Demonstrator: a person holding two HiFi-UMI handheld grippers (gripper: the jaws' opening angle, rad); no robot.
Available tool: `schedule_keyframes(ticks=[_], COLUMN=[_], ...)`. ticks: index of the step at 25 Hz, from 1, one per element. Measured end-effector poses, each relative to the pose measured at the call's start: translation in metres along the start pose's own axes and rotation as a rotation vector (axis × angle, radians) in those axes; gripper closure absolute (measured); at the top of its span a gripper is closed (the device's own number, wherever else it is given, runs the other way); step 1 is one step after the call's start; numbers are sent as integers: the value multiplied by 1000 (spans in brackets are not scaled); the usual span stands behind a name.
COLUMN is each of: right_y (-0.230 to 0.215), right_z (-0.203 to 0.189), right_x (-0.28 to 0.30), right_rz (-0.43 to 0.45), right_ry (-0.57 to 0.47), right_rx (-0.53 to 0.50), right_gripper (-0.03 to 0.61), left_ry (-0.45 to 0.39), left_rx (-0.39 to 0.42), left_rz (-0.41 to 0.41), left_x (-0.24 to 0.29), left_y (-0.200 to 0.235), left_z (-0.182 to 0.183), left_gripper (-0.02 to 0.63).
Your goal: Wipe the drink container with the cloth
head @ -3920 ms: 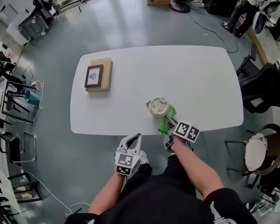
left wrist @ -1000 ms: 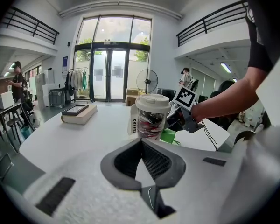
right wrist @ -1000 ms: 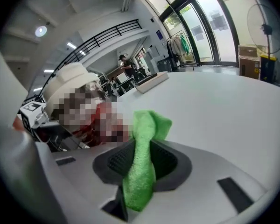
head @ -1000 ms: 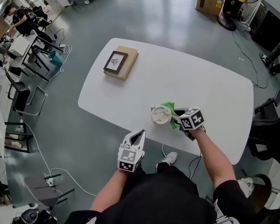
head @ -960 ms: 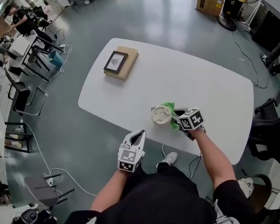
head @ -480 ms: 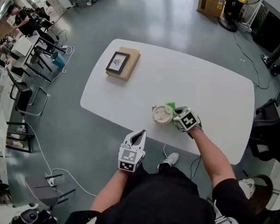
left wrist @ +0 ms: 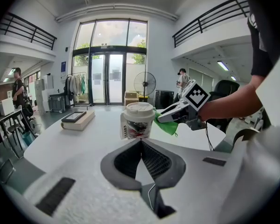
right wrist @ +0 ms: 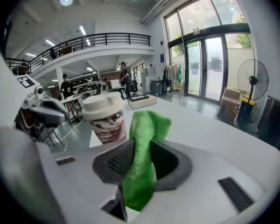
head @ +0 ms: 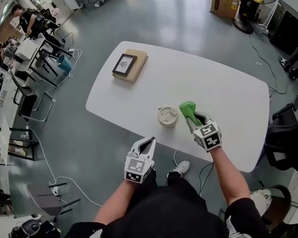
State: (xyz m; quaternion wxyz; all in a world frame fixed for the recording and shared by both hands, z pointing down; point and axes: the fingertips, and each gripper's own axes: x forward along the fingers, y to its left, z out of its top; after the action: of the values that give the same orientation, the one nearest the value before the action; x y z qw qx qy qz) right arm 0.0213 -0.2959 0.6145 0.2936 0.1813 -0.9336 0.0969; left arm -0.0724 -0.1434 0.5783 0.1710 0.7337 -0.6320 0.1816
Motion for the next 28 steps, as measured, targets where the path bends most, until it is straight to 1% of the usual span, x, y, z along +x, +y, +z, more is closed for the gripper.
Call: schedule_keyframes(ticks=[3, 7, 10, 12, 16, 20, 24, 28], right_y=[4, 17, 23, 29, 55, 83, 107, 127], right_z=[27, 63, 79, 84, 84, 78, 69, 62], right_x=[-33, -85, -119, -136, -159, -178, -189, -202], right_rz=[-37, -65, -112, -136, -163, -205, -205, -197], right_ry=[-135, -311, -424, -474, -509, -515, -508, -510], right_rx=[13, 24, 14, 16, 6, 6, 12, -31], right_gripper=[465, 465, 465, 465, 465, 469, 469, 469], left_ry=[-27, -85, -112, -127, -162, -172, -189, -205], left_rx=[23, 25, 29, 26, 22, 24, 23, 29], left_rz=[-12, -22, -28, -35, -31, -26, -28, -34], left_x=[-6, -13, -12, -13, -30, -52, -73, -86], left_y=[-5, -10, -15, -19, -27, -33, -40, -52], left_z=[12, 30, 38, 38, 39, 32, 29, 24], left_gripper=[600, 600, 600, 600, 600, 600, 600, 600])
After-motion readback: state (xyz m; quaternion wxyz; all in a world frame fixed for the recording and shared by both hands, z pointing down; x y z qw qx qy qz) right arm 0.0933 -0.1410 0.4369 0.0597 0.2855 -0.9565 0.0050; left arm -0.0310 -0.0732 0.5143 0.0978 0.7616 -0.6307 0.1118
